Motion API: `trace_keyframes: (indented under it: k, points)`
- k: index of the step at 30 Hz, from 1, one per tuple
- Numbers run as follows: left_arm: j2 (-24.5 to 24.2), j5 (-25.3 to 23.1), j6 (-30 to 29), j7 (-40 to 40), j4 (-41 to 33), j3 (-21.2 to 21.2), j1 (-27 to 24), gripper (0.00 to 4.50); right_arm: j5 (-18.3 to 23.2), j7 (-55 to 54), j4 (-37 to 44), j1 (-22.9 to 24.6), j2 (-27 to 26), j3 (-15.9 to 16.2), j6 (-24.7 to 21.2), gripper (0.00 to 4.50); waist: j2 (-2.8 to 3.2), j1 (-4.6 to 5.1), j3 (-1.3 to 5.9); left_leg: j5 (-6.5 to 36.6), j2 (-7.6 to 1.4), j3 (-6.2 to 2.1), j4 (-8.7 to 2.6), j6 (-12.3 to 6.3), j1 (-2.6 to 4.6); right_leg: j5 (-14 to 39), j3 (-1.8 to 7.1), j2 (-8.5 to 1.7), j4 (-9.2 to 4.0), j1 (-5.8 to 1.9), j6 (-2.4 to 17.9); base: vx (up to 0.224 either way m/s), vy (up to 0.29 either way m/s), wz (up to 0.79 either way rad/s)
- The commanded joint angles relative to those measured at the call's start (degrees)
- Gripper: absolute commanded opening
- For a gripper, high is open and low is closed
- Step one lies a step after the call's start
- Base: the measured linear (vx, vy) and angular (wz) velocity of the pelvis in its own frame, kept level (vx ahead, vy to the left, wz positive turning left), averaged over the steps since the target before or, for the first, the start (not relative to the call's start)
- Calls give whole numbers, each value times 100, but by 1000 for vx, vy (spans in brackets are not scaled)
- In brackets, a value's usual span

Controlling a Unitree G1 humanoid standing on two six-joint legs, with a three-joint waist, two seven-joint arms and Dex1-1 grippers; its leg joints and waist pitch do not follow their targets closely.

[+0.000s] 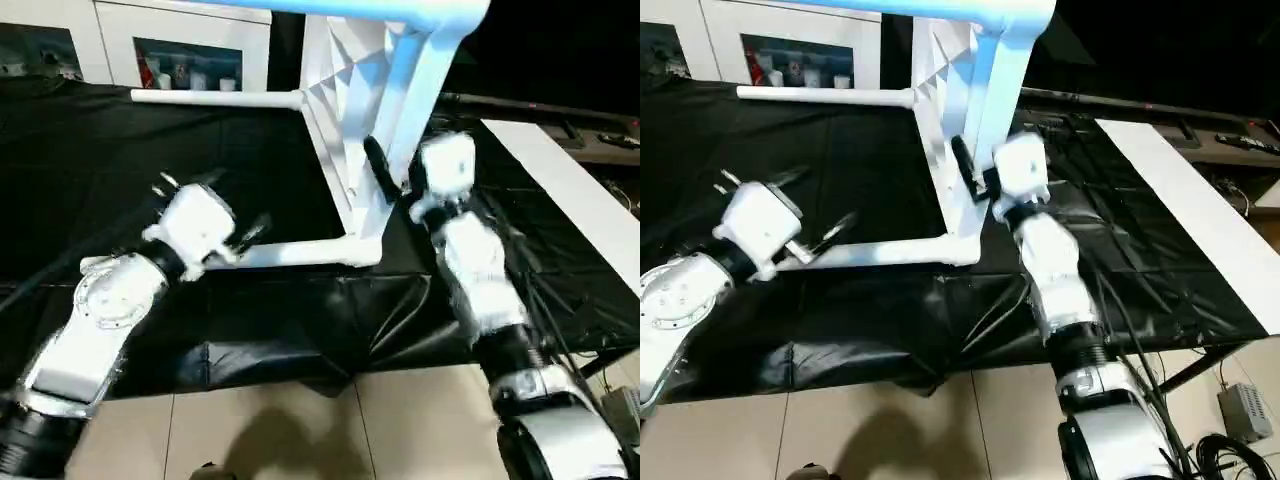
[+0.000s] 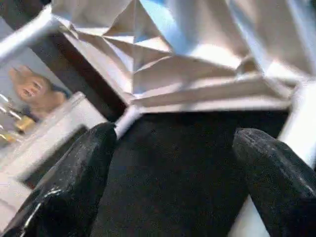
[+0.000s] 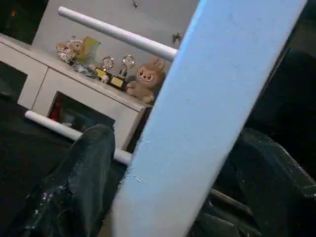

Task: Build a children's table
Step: Flip table

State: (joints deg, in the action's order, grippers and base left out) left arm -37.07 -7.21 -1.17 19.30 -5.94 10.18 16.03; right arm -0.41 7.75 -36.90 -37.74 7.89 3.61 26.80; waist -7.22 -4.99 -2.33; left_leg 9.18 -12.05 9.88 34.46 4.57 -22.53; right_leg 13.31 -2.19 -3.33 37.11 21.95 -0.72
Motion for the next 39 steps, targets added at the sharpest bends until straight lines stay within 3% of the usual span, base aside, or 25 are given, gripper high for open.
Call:
trace_keyframes:
  k: [1, 7, 9, 11, 12, 15, 22, 24, 27, 33, 37, 39]
  points:
    - [-56, -456, 304, -206, 77, 131, 127, 422, 73, 18, -135, -13, -27, -131, 111, 383, 180, 10, 316, 1304, -118, -19, -410, 437, 189, 216, 200, -316, -362, -126, 592, 0, 0, 0]
    - [-113, -889, 664, -630, 258, -103, 234, 422, 46, 187, -140, 343, -206, -17, 543, 383, 177, -25, 317, 1175, -114, -15, -406, 354, 184, -67, 200, -324, -339, -127, 705, 0, 0, 0]
    - [-102, -948, 807, -793, 242, -212, 211, 422, 8, 58, -86, 479, -281, 24, 720, 383, 137, -27, 322, 1173, -114, -20, -410, 346, 185, -41, 190, -324, -339, -135, 731, 0, 0, 0]
    - [-81, -927, 885, -859, 179, -302, 193, 422, -19, 16, -23, 567, -311, 62, 773, 383, 153, -35, 314, 1233, -118, -21, -416, 355, 180, 31, 196, -335, -339, -129, 736, 0, 0, 0]
    - [-53, -856, 994, -904, 131, -401, 190, 422, -53, -12, 30, 660, -348, 102, 784, 383, 124, -37, 308, 1273, -117, -22, -420, 349, 181, 127, 194, -335, -347, -126, 733, 0, 0, 0]
    - [-20, -652, 1156, -727, 150, -420, 164, 422, -95, -50, 71, 773, -412, 107, 895, 383, 112, -51, 298, 1391, -119, -26, -428, 343, 182, 329, 199, -351, -365, -108, 717, 0, 0, 0]
    - [16, -935, 1423, -1196, -57, -693, 158, 422, -207, -140, 126, 868, -454, 35, 1251, 383, 113, -50, 294, 1488, -134, -39, -443, 350, 188, 306, 198, -348, -370, -94, 686, 0, 0, 0]
    - [-175, -1514, 1869, -1559, -239, -768, 273, 422, -200, -201, 201, 906, -445, 20, 1428, 383, 102, -58, 291, 1474, -137, -48, -441, 336, 182, 232, 192, -346, -364, -106, 650, 0, 0, 0]
    - [-369, -2122, 1982, -1936, -408, -905, 445, 436, -310, -187, 385, 987, -420, 96, 1611, 387, 104, -61, 283, 1439, -140, -49, -430, 304, 196, 134, 190, -335, -350, -95, 614, 0, 0, 0]
    - [-553, -2685, 1809, -2351, -214, -1056, 925, 436, -452, 211, 557, 918, -445, 454, 1879, 387, 91, -83, 265, 1713, -130, -60, -440, 369, 200, 583, 195, -346, -380, -59, 581, 0, 0, 0]
    - [-596, -3026, 1717, -2587, 166, -1058, 1299, 436, -527, 578, 540, 767, -471, 803, 1911, 387, 90, -93, 270, 1725, -126, -72, -441, 352, 194, 524, 195, -342, -375, -50, 638, 0, 0, 0]
    - [-593, -3068, 1723, -2624, 289, -1054, 1422, 436, -516, 529, 570, 738, -511, 773, 1891, 387, 68, -94, 271, 1669, -133, -72, -442, 355, 190, 453, 196, -355, -368, -53, 659, 0, 0, 0]
